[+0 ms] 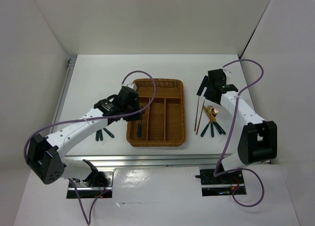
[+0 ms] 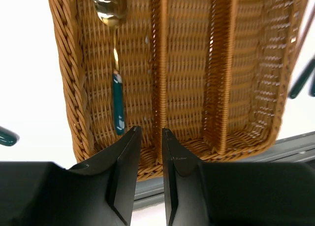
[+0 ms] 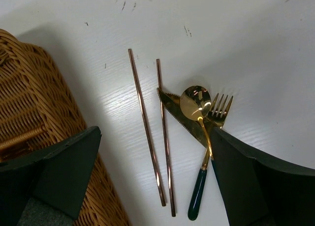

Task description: Sort the eating utensils into containers

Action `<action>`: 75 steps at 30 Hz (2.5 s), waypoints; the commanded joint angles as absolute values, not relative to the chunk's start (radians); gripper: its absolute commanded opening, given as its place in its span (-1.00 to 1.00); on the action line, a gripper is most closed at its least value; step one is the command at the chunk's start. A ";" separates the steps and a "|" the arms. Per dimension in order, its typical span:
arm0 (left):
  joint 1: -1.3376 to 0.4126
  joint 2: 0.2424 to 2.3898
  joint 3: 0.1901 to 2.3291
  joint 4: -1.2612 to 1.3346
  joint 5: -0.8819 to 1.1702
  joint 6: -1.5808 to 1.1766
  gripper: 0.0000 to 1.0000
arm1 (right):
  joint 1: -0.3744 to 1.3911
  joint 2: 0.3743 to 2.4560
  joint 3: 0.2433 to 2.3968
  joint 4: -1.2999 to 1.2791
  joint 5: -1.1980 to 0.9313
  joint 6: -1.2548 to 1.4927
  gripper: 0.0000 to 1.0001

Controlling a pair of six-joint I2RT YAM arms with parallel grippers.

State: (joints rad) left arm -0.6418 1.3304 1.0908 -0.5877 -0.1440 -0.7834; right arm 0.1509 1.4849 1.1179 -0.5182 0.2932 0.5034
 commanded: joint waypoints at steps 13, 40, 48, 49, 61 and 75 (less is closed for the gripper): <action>-0.560 1.200 1.004 -0.698 -0.325 -0.926 0.45 | 0.153 1.439 1.095 -0.505 0.266 0.505 1.00; -0.242 1.414 0.819 -0.729 -0.400 -1.212 0.37 | 0.153 1.543 1.094 -0.442 0.213 0.485 1.00; -0.176 1.382 0.758 -0.604 -0.342 -1.164 0.34 | 0.153 1.552 1.103 -0.442 0.213 0.485 1.00; -0.176 1.382 0.758 -0.604 -0.342 -1.164 0.34 | 0.153 1.552 1.103 -0.442 0.213 0.485 1.00; -0.176 1.500 0.798 -0.604 -0.331 -1.135 0.15 | 0.153 1.552 1.103 -0.451 0.222 0.494 1.00; -0.176 1.549 0.798 -0.586 -0.313 -1.117 -0.44 | 0.153 1.552 1.103 -0.460 0.232 0.503 1.00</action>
State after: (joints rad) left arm -0.1806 1.5177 0.8120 -0.5972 -0.3378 -1.1240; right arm 0.1509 1.5482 1.0969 -0.4763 0.2100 0.5007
